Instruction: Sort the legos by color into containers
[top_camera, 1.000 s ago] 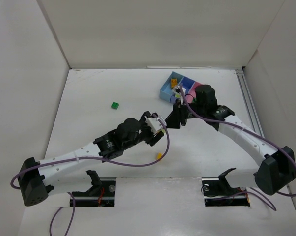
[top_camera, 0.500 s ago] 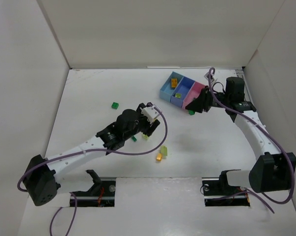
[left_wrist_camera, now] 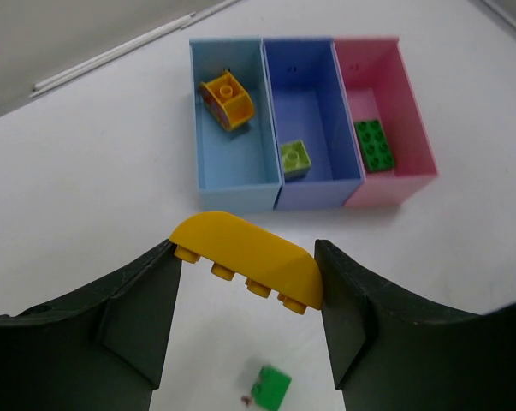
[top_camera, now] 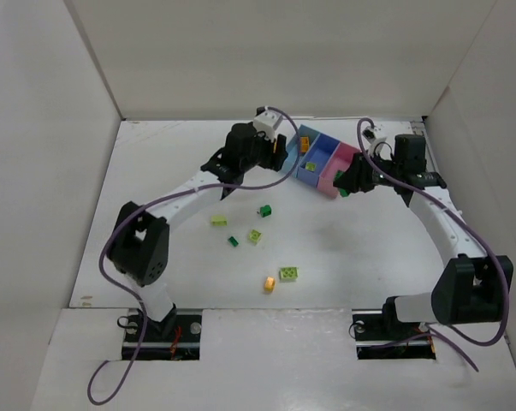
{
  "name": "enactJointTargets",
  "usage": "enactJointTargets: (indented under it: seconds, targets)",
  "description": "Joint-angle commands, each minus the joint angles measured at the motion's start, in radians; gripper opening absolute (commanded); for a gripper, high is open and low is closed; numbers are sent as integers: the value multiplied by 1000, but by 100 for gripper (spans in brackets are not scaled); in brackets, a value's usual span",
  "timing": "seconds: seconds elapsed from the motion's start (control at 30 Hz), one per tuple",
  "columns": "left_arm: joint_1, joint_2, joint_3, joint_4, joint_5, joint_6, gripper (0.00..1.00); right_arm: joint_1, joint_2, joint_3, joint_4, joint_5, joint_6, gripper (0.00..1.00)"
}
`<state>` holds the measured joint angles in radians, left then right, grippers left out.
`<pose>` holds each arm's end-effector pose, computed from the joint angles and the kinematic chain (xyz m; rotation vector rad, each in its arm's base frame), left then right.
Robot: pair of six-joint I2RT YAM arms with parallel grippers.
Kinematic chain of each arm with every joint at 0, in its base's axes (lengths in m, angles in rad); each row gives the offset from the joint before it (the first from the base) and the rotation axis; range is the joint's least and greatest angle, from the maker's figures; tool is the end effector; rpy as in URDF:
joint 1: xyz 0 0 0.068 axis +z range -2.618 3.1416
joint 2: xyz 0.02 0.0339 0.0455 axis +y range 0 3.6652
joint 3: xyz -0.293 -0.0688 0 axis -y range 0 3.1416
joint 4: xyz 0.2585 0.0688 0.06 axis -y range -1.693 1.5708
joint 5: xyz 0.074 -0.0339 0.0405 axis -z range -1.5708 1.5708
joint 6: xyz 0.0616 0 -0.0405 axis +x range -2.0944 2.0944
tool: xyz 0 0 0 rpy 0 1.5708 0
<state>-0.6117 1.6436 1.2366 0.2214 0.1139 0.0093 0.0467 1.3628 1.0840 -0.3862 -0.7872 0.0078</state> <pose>0.3524 -0.2557 0.3335 0.6255 1.6732 -0.5363 0.3146 0.0584 0.3142 -0.4665 2.0974 0.9022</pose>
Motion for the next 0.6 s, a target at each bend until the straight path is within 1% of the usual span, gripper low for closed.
enactJointTargets:
  seconds: [0.0, 0.03, 0.07, 0.1, 0.17, 0.2, 0.3, 0.33, 0.43, 0.47, 0.5, 0.53, 0.57]
  targets:
    - [21, 120, 180, 44, 63, -123, 27, -30, -73, 47, -23, 169, -25, 0]
    - [21, 158, 225, 32, 81, -123, 27, -44, -83, 36, -34, 208, -25, 0]
    - [21, 197, 268, 32, 81, -137, 26, -53, -94, 36, -34, 223, -25, 0]
    - [21, 270, 349, 20, 81, -149, 26, -62, -112, 24, -43, 232, -25, 0]
    - [21, 338, 426, 9, 81, -173, 27, -80, -128, 24, -54, 255, -25, 0]
    - [21, 404, 501, 9, 81, -186, 27, -94, -128, 24, -63, 255, -25, 0]
    - [30, 491, 618, -46, 44, -212, 27, -105, -149, 14, -72, 269, -25, 0]
    - [30, 539, 679, -56, 44, -212, 27, -105, -149, 14, -72, 269, -25, 0]
    - [30, 602, 742, -65, -2, -212, 29, -105, -159, 4, -72, 289, -25, 1]
    - [30, 611, 742, -65, -17, -224, 31, -105, -159, 4, -72, 289, -25, 1]
    - [30, 611, 742, -65, -46, -224, 36, -105, -159, 4, -72, 289, -25, 1]
    - [30, 620, 742, -53, -69, -224, 45, -105, -159, 4, -72, 289, -25, 1]
    - [30, 621, 742, -53, -85, -224, 57, -114, -159, 4, -72, 289, -25, 2]
